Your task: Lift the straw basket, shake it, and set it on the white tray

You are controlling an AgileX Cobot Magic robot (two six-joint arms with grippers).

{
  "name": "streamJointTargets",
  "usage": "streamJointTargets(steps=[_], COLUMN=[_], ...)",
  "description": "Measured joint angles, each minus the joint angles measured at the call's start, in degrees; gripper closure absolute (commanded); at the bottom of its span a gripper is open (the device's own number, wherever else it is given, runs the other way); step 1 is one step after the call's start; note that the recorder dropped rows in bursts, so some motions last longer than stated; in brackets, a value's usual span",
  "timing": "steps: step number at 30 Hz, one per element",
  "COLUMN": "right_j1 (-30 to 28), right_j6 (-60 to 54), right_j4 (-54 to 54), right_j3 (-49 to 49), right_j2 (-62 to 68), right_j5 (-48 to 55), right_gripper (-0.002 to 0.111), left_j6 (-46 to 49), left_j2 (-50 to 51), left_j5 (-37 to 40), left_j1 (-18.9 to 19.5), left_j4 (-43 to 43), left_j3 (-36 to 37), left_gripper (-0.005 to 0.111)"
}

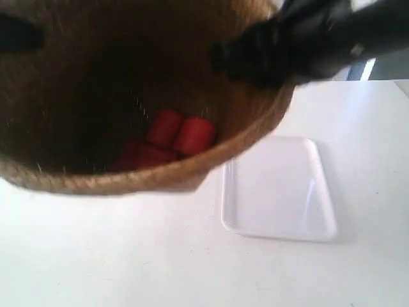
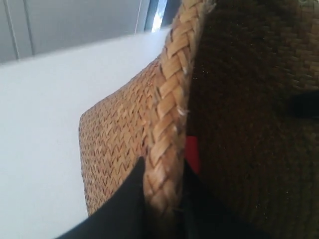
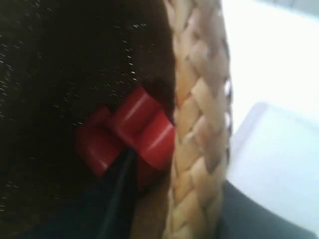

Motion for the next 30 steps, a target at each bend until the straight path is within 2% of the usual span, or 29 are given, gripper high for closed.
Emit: streamJointTargets(steps=[2,3,5,7,10,17,30], right_j1=[0.11,0.32,0.20,-0.93,-0.85,-0.74,-0.74], right_j6=[-0.46,-0.80,-0.56,0.58,0.13,0.00,0.00], right_j4=[1.43,1.43,0.40,-0.34,1.05,0.56,0.06], right_j3=[-1.76,-0.48,4.35,7.30,10.13,9.95,9.95], right_j2=[-4.67,-5.95,-6.02,-1.72,4.42,2.71,7.95], right_j5=[-3.12,-6.03,-11.02,-7.70,-4.52,-8.23,-8.99], right_gripper=[0.108,0.108,0.108,0.108,0.108,0.108,0.108], left_j6=[0.50,0.59,-1.49,-4.99,-2.00,0.44,0.09], left_j2=[-2.51,-3.67,-4.07,-0.67,2.28,1.00,1.32], left_j5=[-0.22,-1.46,-2.99,-2.72,-1.13,-2.74,-7.18], left_j1=[0.00,0.00,-0.13,0.07,0.07,0.43,0.43], left_j4=[-0.60,-0.75,-0.80,1.07,0.74,-1.81,0.77], left_j3=[-3.41,-2.72,2.77,8.99,12.52,10.59,10.58], left_gripper=[0.107,0.107,0.107,0.107,0.107,0.107,0.107])
